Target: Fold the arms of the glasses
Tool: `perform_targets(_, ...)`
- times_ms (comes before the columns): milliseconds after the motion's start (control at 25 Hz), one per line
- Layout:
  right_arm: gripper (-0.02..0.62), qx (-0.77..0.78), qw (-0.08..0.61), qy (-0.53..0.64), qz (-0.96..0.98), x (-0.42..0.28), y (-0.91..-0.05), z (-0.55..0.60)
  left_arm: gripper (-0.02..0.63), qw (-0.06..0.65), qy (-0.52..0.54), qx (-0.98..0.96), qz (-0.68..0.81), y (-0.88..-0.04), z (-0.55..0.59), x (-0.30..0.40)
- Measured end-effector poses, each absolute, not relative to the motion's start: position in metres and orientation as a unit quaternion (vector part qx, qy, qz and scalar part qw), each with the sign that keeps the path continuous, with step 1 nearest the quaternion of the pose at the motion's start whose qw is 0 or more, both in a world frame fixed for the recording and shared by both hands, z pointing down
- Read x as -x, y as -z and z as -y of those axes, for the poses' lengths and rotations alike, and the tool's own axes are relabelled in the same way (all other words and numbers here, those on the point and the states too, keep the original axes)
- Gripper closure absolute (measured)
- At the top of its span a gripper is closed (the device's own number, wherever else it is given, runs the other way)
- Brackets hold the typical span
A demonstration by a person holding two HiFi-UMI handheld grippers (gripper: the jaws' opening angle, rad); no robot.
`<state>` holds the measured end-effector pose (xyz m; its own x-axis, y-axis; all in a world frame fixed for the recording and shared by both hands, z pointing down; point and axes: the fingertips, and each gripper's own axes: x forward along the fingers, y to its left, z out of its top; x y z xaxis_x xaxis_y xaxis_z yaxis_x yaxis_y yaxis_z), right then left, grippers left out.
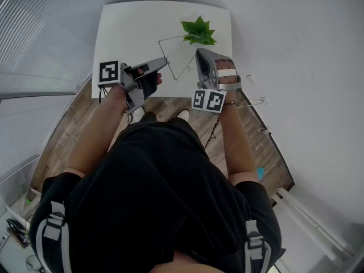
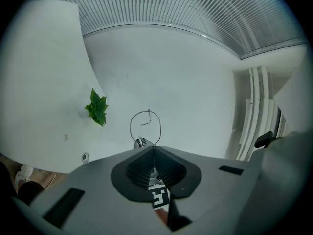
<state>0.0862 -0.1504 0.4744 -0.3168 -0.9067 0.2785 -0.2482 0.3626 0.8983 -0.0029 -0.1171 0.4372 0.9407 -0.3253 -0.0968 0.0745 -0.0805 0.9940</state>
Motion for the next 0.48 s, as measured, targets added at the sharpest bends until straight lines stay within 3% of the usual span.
perform_targets(480, 0.554, -0.409, 0.412, 0.394, 0.712, -0.0809, -0.4717, 0.1556, 0.593, 0.675, 0.144, -0.719, 0.086, -0.4394, 0.1172, 0.0012)
